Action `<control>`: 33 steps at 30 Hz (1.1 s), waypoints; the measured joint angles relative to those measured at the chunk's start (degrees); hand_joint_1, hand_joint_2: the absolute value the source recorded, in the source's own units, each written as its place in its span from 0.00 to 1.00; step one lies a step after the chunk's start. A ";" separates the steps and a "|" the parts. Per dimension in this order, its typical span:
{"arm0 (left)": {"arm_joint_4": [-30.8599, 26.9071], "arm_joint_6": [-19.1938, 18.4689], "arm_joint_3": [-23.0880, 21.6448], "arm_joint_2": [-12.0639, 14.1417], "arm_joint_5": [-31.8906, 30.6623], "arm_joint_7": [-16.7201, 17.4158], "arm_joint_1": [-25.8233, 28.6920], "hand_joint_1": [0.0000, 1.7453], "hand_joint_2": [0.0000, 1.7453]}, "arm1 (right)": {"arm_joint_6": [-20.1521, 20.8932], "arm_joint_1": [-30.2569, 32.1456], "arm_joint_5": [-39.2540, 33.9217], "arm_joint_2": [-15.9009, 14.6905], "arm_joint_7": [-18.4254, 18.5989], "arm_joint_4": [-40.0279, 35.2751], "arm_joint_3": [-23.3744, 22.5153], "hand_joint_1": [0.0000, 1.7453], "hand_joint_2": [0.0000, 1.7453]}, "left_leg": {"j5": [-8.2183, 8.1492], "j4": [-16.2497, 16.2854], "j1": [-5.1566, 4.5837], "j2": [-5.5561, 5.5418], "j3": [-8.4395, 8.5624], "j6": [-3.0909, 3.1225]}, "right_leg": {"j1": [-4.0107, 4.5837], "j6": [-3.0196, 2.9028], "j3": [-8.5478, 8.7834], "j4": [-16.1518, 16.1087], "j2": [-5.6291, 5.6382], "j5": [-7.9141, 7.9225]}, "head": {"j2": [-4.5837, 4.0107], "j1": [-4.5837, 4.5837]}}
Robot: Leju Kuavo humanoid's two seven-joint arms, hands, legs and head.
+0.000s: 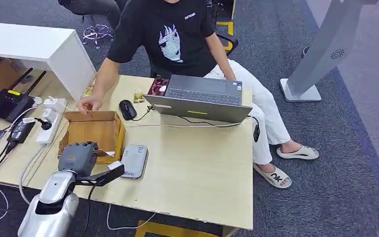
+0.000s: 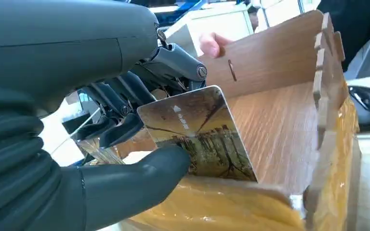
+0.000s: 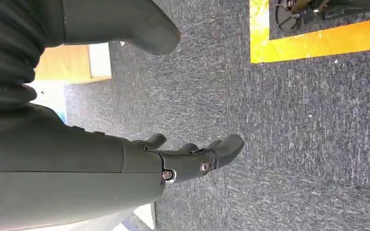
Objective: Pass the card to the sensor for recognition and then transmit it.
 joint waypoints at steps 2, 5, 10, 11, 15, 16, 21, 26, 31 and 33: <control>0.00 0.98 -0.74 0.17 -0.04 1.04 -0.45 1.00 1.00 | 0.00 -0.03 0.20 0.00 -0.11 0.00 -0.13 0.00 1.00 | 0.00 0.00 0.00 0.00 0.00 0.00 | 0.00 0.00 0.00 0.00 0.00 0.00 | -0.02 0.00; 0.00 1.33 -1.62 0.35 -0.07 1.55 -1.17 1.00 1.00 | 0.00 -0.08 0.37 0.00 -0.15 0.00 -0.37 0.00 1.00 | 0.00 0.00 0.00 0.01 -0.01 0.00 | 0.00 0.00 0.00 0.00 0.01 0.00 | 0.00 0.00; 0.00 3.35 -2.62 0.70 -0.07 3.06 -1.99 1.00 1.00 | 0.00 -0.08 0.57 0.00 -0.31 0.00 -0.57 0.00 1.00 | 0.00 0.01 0.00 0.00 -0.01 0.00 | 0.00 0.00 -0.02 0.00 0.00 0.00 | 0.00 0.00; 0.00 3.84 -2.77 0.70 -0.07 3.56 -2.42 1.00 1.00 | 0.00 -0.09 0.61 0.00 -0.33 0.00 -0.61 0.00 1.00 | 0.01 0.01 0.00 -0.01 -0.01 0.00 | 0.00 0.00 -0.01 0.00 -0.02 0.00 | 0.00 0.02; -1.69 4.41 -3.12 0.70 -0.07 4.90 -5.50 1.00 1.00 | -0.42 -0.14 1.07 0.00 -0.59 0.00 -0.87 0.00 1.00 | 0.04 0.01 0.01 -0.01 -0.01 0.00 | 0.00 -0.01 0.00 0.01 -0.02 0.03 | 0.00 0.00; -2.86 4.28 -3.12 0.66 -0.07 5.16 -6.70 1.00 1.00 | -0.42 -0.15 1.20 0.00 -0.70 0.00 -0.98 0.00 1.00 | 0.05 0.02 0.01 -0.01 -0.01 0.00 | 0.00 -0.02 -0.01 0.01 -0.01 0.05 | -0.02 0.00; -6.73 2.19 -3.10 0.35 -0.07 5.57 -12.80 1.00 1.00 | -0.42 -0.17 1.75 -0.02 -0.85 0.00 -1.27 0.00 1.00 | 0.08 0.02 0.00 -0.01 -0.03 0.03 | 0.00 -0.02 0.01 0.02 -0.02 0.09 | -0.02 0.02; -7.65 1.13 -3.06 0.31 -0.07 6.27 -16.89 1.00 1.00 | -0.42 -0.18 2.27 -0.02 -0.68 0.00 -1.46 0.00 1.00 | 0.08 0.02 0.00 0.00 -0.03 0.02 | 0.00 -0.02 0.00 0.03 -0.01 0.10 | 0.00 0.00; -7.02 0.02 -2.18 0.37 -0.07 7.63 -20.96 1.00 1.00 | -0.42 -0.38 2.45 -0.02 -0.59 0.00 -1.77 0.00 1.00 | 0.08 0.02 0.00 0.00 -0.02 0.02 | 0.00 -0.02 0.00 0.03 0.00 0.10 | -0.02 0.00; -6.75 -0.09 -2.10 0.39 -0.07 7.67 -21.80 1.00 1.00 | -0.42 -0.43 2.45 -0.02 -0.50 0.00 -1.92 0.00 1.00 | 0.09 0.02 0.00 0.00 -0.02 0.02 | 0.00 -0.02 0.00 0.04 0.00 0.10 | 0.00 0.02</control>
